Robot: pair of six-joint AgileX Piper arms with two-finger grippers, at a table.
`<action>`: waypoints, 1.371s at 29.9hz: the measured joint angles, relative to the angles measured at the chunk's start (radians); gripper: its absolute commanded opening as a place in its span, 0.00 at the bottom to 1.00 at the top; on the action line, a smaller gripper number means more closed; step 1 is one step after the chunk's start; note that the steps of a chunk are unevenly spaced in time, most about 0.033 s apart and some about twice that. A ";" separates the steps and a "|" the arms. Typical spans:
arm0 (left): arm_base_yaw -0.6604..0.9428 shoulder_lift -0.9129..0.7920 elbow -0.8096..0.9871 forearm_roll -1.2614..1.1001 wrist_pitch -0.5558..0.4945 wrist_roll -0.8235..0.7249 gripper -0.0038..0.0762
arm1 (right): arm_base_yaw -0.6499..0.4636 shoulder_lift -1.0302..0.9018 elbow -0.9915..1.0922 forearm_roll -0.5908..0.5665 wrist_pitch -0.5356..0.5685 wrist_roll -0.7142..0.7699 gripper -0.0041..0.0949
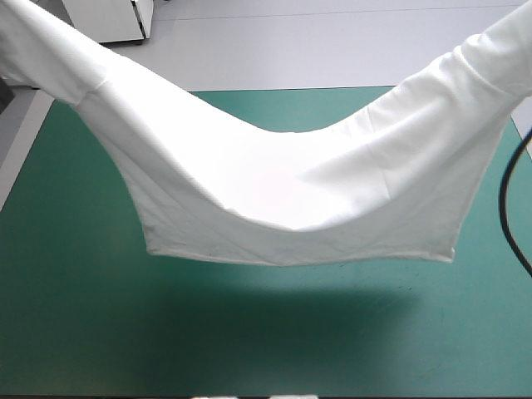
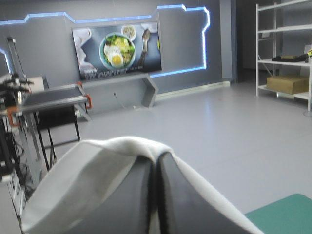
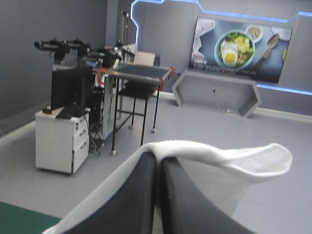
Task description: Fold the cloth
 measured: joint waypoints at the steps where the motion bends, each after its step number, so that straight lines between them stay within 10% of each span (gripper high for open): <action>1: 0.000 -0.007 -0.027 -0.003 0.000 0.000 0.02 | 0.000 -0.003 -0.025 0.003 0.000 -0.001 0.03; 10: 0.000 -0.036 -0.158 0.014 0.081 -0.015 0.02 | 0.000 -0.009 -0.073 0.000 0.034 0.013 0.02; 23: 0.000 0.199 0.168 0.056 0.162 -0.045 0.02 | 0.000 0.199 0.271 -0.046 0.042 0.080 0.02; 41: -0.261 0.814 0.241 0.380 -0.142 -0.165 0.02 | 0.000 0.820 0.317 0.045 -0.038 0.084 0.02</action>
